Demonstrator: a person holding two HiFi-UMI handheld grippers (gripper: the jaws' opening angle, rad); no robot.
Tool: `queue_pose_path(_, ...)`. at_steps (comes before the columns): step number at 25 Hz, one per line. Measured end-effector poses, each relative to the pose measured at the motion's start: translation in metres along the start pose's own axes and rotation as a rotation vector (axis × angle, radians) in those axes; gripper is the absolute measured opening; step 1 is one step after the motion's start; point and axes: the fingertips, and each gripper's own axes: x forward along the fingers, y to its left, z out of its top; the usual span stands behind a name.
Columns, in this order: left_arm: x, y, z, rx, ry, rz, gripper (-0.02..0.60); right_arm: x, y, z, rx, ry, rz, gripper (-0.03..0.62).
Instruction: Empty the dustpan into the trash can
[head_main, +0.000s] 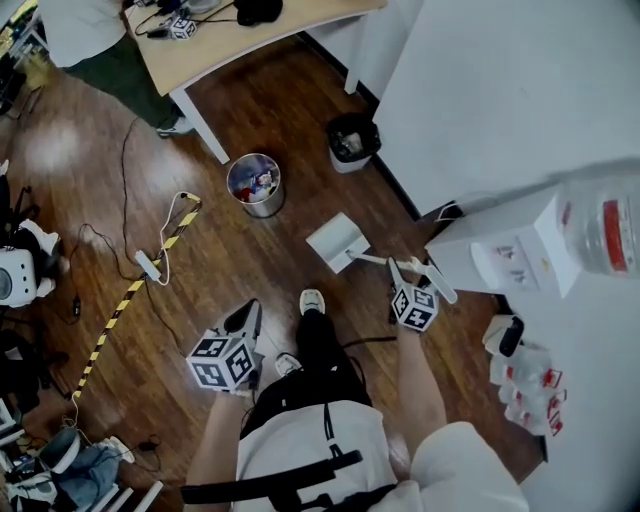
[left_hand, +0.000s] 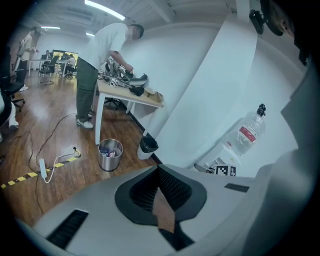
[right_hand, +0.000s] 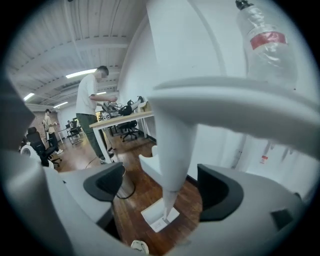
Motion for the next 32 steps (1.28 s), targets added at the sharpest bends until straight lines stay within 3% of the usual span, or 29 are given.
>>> queue_pose_path(3, -0.006, -0.005, 0.007, 0.014, -0.031, 0.000, -0.003, -0.011, 0.006, -0.004, 0.025, 0.010, 0.010, 0.494)
queue_pose_path(8, -0.038, -0.009, 0.008, 0.028, -0.101, -0.010, -0.003, -0.051, 0.027, -0.023, 0.163, 0.045, 0.002, 0.494)
queue_pose_path(11, -0.075, -0.008, -0.005, 0.033, -0.143, -0.021, -0.003, -0.093, 0.064, -0.037, 0.179, 0.056, 0.061, 0.491)
queue_pose_path(16, -0.130, -0.007, -0.027, 0.015, -0.201, -0.024, -0.003, -0.180, 0.150, 0.012, 0.226, -0.050, 0.282, 0.306)
queue_pose_path(20, -0.170, -0.016, -0.045, -0.005, -0.246, -0.012, -0.003, -0.237, 0.201, 0.053, 0.125, -0.110, 0.408, 0.122)
queue_pose_path(24, -0.198, -0.035, -0.050, -0.006, -0.316, 0.005, -0.003, -0.282, 0.231, 0.084, 0.038, -0.158, 0.508, 0.006)
queue_pose_path(32, -0.238, -0.104, -0.097, 0.012, -0.412, 0.039, -0.003, -0.387, 0.227, 0.051, -0.163, -0.097, 0.652, 0.000)
